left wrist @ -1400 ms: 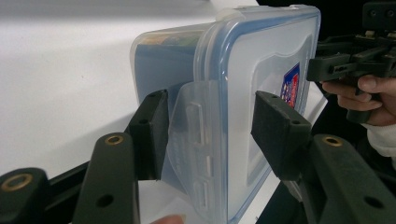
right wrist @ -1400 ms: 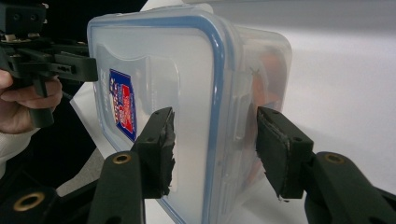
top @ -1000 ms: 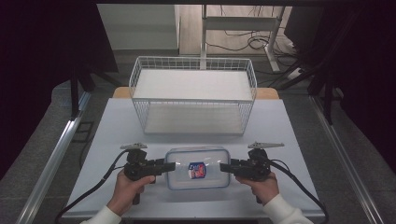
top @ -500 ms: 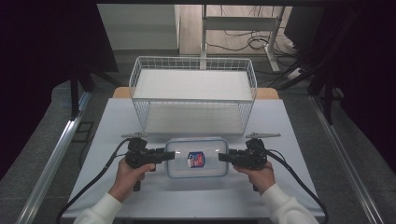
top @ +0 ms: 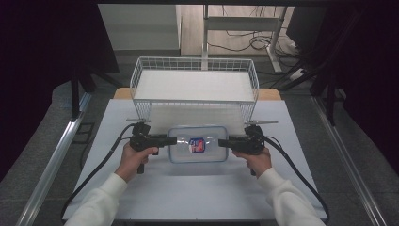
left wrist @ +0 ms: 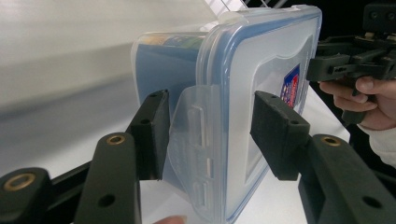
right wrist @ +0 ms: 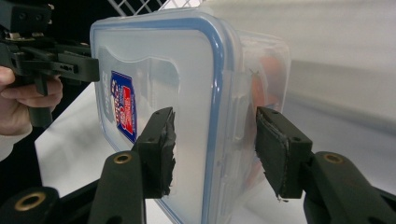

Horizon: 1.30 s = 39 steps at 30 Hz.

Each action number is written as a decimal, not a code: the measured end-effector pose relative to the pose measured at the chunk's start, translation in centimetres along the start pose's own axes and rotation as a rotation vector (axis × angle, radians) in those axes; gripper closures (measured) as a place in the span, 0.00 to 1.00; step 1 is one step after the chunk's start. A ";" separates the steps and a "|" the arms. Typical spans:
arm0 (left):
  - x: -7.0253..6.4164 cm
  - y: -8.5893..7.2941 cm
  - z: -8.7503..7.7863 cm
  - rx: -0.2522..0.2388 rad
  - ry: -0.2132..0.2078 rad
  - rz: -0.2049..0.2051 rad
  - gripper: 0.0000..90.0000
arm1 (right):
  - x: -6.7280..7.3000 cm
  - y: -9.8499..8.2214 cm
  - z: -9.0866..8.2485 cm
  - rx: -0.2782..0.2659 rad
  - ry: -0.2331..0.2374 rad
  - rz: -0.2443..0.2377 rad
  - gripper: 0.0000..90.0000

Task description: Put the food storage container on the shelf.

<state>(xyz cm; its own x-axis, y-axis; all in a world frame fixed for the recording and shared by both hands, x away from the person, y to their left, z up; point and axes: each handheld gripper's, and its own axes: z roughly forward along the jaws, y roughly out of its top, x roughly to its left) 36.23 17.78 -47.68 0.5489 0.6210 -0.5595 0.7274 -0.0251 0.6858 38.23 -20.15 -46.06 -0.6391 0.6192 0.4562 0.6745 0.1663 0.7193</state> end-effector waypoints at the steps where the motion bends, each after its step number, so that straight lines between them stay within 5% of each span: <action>1: 0.3 0.3 0.0 -0.002 0.003 0.008 0.54 | -0.2 0.3 0.3 -0.004 0.003 -0.002 0.54; 12: 3.0 2.7 1.3 0.006 0.008 0.025 0.54 | -2.3 2.3 2.7 -0.012 -0.002 0.002 0.54; 20: 4.1 3.1 2.6 0.005 0.021 -0.011 0.52 | -3.7 2.4 3.9 -0.023 -0.023 0.019 0.53; 23: 4.1 3.2 2.8 -0.012 0.008 -0.041 0.52 | -3.9 2.5 4.0 -0.027 -0.020 0.033 0.53; 25: 4.4 3.3 2.9 -0.019 0.021 -0.020 0.52 | -4.1 2.5 4.1 -0.035 -0.018 0.046 0.53; 39: 4.6 3.3 3.9 -0.070 0.083 -0.091 0.48 | -4.7 2.5 4.9 -0.075 -0.039 0.138 0.49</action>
<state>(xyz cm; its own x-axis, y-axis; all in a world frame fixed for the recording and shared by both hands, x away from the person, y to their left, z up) 42.77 17.53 -49.78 0.4438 0.6806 -0.5829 0.7408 0.0873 0.6660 44.74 -18.93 -48.94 -0.5262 0.6617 0.5341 0.7245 0.0201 0.6890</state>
